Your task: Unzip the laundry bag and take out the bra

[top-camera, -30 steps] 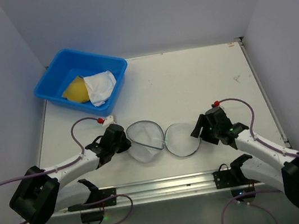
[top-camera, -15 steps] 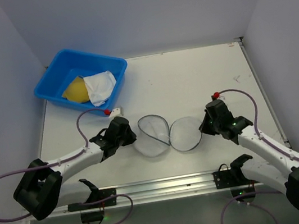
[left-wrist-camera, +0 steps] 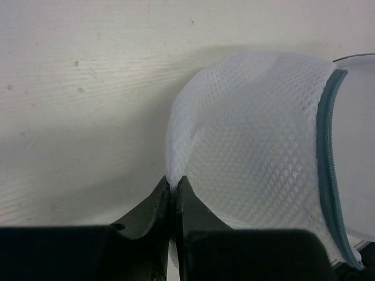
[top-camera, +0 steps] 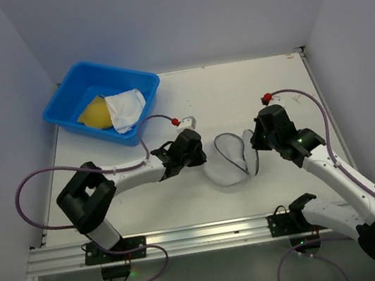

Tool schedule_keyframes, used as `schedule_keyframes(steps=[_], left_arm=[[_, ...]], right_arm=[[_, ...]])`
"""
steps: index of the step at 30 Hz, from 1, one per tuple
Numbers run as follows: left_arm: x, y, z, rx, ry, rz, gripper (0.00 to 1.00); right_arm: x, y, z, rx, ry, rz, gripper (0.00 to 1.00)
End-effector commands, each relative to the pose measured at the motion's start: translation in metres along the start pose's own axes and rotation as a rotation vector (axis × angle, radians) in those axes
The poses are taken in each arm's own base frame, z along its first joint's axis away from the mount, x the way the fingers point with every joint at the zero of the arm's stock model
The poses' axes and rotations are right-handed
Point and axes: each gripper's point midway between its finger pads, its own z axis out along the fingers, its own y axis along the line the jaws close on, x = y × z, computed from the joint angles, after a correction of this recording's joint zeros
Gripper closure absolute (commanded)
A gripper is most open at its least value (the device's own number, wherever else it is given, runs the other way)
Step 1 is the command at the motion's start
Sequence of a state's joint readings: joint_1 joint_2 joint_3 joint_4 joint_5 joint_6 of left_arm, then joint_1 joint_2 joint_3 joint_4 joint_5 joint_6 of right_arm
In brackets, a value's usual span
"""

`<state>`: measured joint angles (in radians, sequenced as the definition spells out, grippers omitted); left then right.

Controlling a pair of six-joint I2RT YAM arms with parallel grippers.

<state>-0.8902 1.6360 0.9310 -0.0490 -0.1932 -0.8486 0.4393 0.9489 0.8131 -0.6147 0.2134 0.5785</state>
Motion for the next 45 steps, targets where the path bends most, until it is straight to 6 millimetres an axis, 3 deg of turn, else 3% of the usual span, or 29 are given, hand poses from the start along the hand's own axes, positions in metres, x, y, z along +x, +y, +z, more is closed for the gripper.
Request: schedule_keyframes(steps=[1, 7, 11, 15, 19, 20, 31, 32, 34, 38, 45], left_arm=[[-0.002, -0.032, 0.016, 0.068, -0.021, -0.020, 1.00], [0.020, -0.047, 0.036, 0.102, 0.029, -0.039, 1.00], [0.029, -0.043, 0.040, 0.100, 0.043, -0.059, 1.00], [0.038, -0.032, 0.039, 0.097, 0.043, -0.091, 1.00], [0.047, -0.023, 0.038, 0.093, 0.055, -0.115, 1.00], [0.048, -0.024, 0.038, 0.100, 0.053, -0.118, 1.00], [0.076, 0.017, 0.027, 0.058, 0.067, -0.191, 1.00], [0.077, 0.018, 0.025, 0.062, 0.066, -0.194, 1.00], [0.082, 0.027, 0.023, 0.047, 0.071, -0.199, 0.99], [0.084, 0.043, 0.015, 0.025, 0.063, -0.220, 0.92], [0.057, 0.083, -0.025, -0.014, -0.034, -0.282, 0.47]], right_arm=[[-0.009, 0.027, -0.005, -0.088, 0.017, -0.065, 0.99], [-0.001, 0.075, -0.007, -0.225, 0.049, -0.112, 0.98], [0.016, 0.100, 0.003, -0.283, 0.111, -0.122, 0.98], [0.050, 0.120, 0.024, -0.370, 0.191, -0.102, 1.00], [0.079, 0.128, 0.039, -0.450, 0.255, -0.071, 1.00], [0.094, 0.122, 0.043, -0.447, 0.281, -0.057, 1.00], [0.138, 0.124, 0.063, -0.609, 0.287, 0.059, 1.00], [0.149, 0.121, 0.066, -0.609, 0.319, 0.063, 1.00], [0.150, 0.126, 0.068, -0.642, 0.316, 0.069, 1.00], [0.164, 0.120, 0.079, -0.608, 0.360, 0.083, 1.00], [0.174, 0.114, 0.088, -0.553, 0.398, 0.086, 1.00]])
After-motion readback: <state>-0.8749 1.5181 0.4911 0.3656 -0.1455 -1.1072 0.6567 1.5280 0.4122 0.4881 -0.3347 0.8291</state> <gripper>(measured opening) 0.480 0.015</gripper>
